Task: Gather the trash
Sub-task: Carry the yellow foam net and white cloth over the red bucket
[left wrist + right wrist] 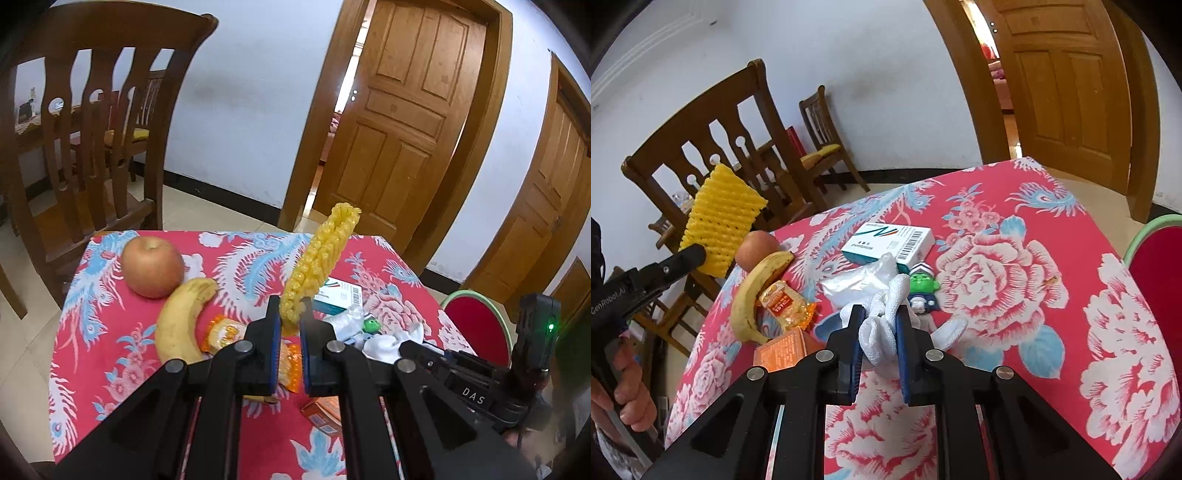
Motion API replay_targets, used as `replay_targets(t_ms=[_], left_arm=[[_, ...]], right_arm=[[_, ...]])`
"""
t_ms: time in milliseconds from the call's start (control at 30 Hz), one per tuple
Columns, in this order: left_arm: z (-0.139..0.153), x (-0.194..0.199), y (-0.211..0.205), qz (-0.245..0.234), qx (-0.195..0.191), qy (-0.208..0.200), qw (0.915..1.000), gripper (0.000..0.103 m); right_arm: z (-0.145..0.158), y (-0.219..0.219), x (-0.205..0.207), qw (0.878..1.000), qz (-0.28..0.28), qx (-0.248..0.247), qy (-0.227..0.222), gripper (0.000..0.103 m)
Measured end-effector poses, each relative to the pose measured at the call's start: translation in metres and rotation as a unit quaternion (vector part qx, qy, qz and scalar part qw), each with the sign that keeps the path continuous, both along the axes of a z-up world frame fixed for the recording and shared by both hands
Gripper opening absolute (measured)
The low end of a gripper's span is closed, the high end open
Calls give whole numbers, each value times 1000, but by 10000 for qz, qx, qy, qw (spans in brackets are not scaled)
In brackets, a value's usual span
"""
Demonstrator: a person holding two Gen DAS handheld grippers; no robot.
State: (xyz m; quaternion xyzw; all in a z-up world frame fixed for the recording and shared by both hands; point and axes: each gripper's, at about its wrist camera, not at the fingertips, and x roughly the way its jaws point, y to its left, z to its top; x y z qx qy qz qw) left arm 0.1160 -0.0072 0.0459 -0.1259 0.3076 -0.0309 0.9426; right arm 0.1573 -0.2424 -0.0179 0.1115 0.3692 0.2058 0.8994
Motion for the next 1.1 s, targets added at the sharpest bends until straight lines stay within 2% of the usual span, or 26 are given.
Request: replay_targets(t_ms=[467,767,967,1100], left_arm=[[-16,11,-51,-446,70,149,9989,8],[-13,14,-102,-971,176,-77,9951,8],[-20,25,-142,-1254,-38,71,9921,8],[-27,30,-171,-1452,-21,180,9892,8]], right_arm=[[6,-51,-12,9988,-372,295,-153,17],[0,-92,-20,9970,-552,512,-185,17],[8,-131,-31,9935,-902,627,-286,17],[12,-162,-40,9893,-1259,584,-461,17]])
